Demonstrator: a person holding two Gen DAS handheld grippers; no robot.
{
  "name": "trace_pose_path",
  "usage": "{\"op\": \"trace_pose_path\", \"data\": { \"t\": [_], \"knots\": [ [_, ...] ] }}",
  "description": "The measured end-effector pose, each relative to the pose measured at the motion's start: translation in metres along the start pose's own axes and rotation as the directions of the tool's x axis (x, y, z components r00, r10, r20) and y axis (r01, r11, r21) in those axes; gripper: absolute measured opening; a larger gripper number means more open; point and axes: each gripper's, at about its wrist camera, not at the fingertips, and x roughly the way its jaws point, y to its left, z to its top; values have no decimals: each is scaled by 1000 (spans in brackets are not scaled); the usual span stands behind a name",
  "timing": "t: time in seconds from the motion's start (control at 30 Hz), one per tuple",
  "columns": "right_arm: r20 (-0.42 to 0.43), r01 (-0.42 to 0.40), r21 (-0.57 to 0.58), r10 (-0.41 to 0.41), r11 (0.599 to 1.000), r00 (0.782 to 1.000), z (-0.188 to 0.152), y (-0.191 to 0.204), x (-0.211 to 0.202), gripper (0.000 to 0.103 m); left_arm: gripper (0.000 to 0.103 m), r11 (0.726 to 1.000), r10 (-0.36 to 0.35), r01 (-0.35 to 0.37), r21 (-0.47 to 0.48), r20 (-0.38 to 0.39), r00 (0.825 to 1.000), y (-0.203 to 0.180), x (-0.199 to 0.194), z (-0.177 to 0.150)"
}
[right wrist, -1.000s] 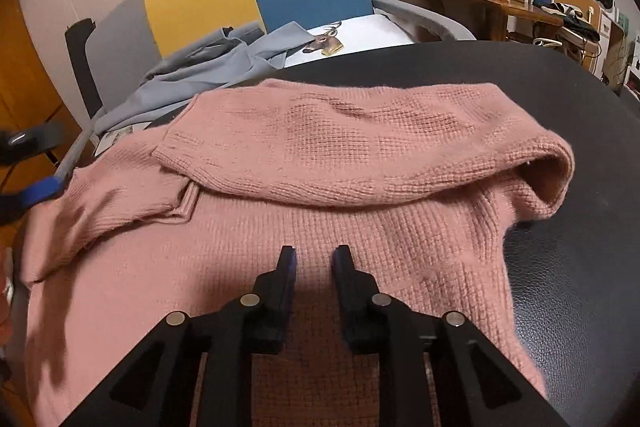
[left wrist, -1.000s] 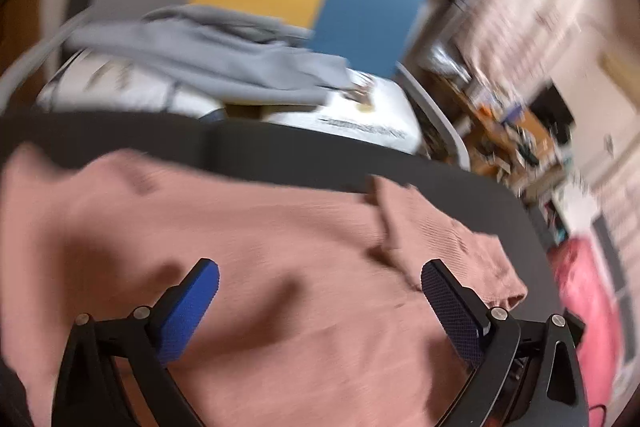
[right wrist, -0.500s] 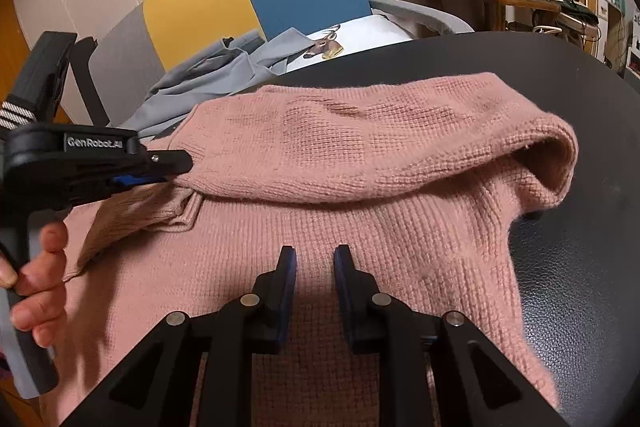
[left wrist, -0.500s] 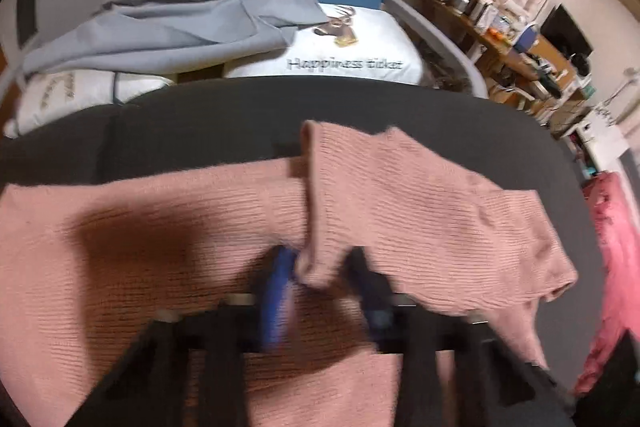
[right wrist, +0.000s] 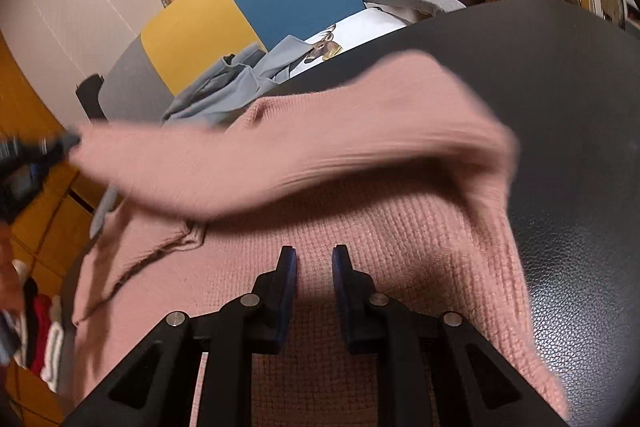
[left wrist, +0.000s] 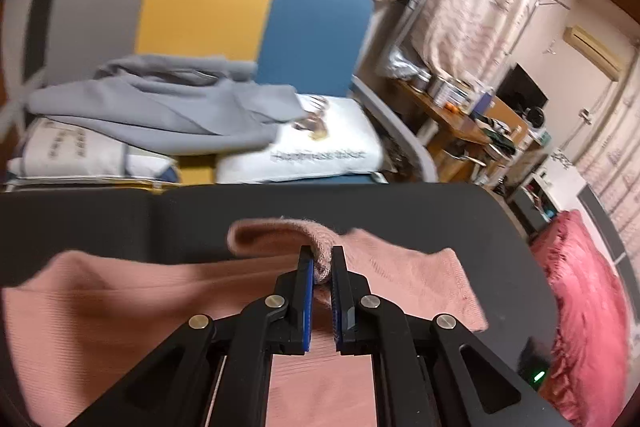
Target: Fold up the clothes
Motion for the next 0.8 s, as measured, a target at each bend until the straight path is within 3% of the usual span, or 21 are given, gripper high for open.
{"op": "trace_pose_path", "data": {
  "t": [0.1,0.3,0.5,0.8],
  "knots": [
    [2,-6,27,6,1000,1000,3,-4,-1,17,8,997,69,-69,-24,-27,997,41,-3,-19],
    [7,-17,80,16,997,1000,9,-13,-4,12,10,987,90,-101,-128,-83,992,101,4,-75],
    [14,-25,131,23,991,1000,16,-21,-7,12,14,985,88,-92,-145,-37,995,113,1,-115],
    [26,66,238,-74,969,997,25,-51,-31,12,15,989,112,-113,-99,-17,994,105,1,-121]
  ]
}}
